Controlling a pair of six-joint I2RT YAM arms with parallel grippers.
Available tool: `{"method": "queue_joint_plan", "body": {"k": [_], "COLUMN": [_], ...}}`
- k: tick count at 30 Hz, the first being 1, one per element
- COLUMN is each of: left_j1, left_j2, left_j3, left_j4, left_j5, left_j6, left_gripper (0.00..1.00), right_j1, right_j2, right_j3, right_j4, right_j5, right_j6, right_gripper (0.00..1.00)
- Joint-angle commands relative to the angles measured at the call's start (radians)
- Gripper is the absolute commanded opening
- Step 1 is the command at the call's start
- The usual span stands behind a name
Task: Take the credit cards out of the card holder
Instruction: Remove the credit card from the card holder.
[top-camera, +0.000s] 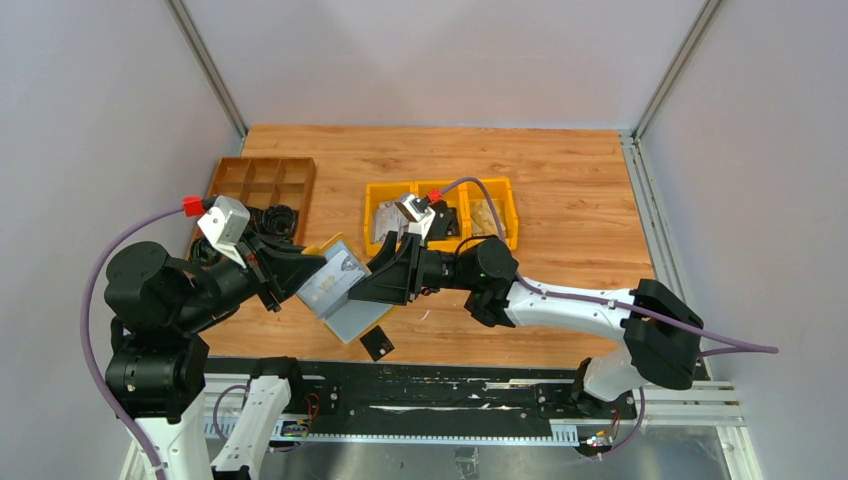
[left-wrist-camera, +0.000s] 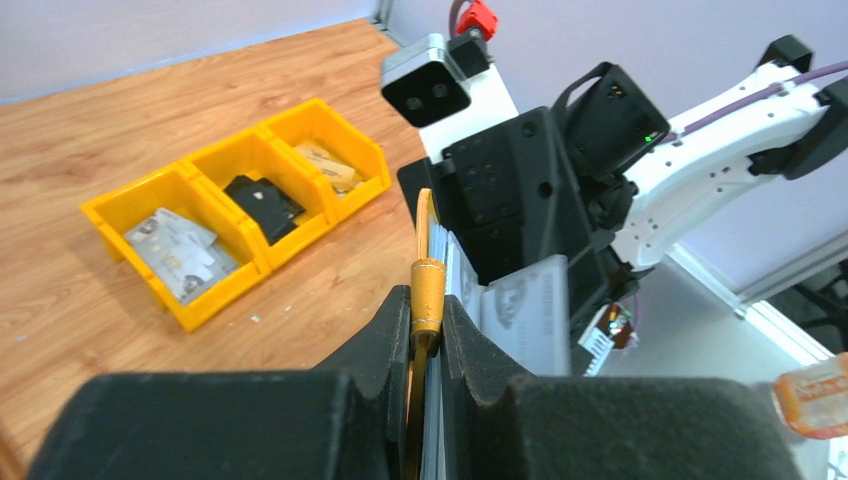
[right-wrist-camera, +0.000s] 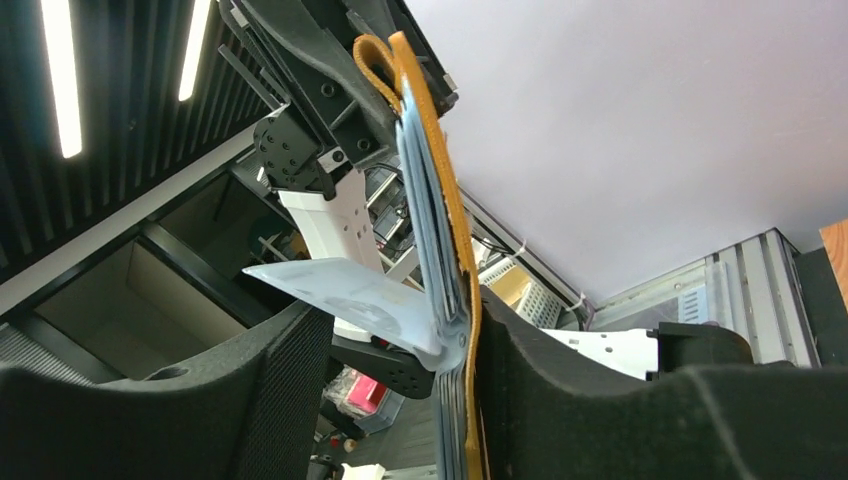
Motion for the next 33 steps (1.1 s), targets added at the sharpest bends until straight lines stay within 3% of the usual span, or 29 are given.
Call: {"method": "queue_joint_plan", "body": {"k": [1,6,9,19,29,30,33], "left_j1": [0.001,0.000,0.001,0.001,0.000,0.001,0.001], "left_j2": [0.003,0.005,0.007,0.008,0.009,0.006,-0.004], "left_j3": [0.033,0.040,0.040,0.029,0.000,-0.019,-0.063], "left_j4": [-0.021,-0.022,-0.026,-0.041,-0.054,-0.054,-0.059], "left_j5": [-0.132,-0.194,-0.239,-0.242,-0.076,-0.058,0.018], "left_j6": [0.101,0.122,0.133,0.147,0.083,0.068,0.029], "left_gripper": [0.00,0.00,0.00,0.00,0.00,0.04,0.49], "right_j1": [0.005,0.005,0.006,0.008,0.016,0.015,0.013], "right_j2": [0.024,0.029,0.029,0.029,-0.009,-0.011,-0.028], "right_j3": [0.011,0.010,0.008,0.020,0.048,0.047,0.036], "right_j4": [0.165,0.185,0.214,0.220,0.036,0.031,-0.001], "right_j5": [-0.053,-0.045,-0.049,-0.048,-0.051,-0.050,-0.046], "right_j6": [0.047,0.067,0.075,0.099,0.012,0.010,-0.006], "right_gripper": [0.58,0.66,0.76,0.77,0.24,0.19,0.15]}}
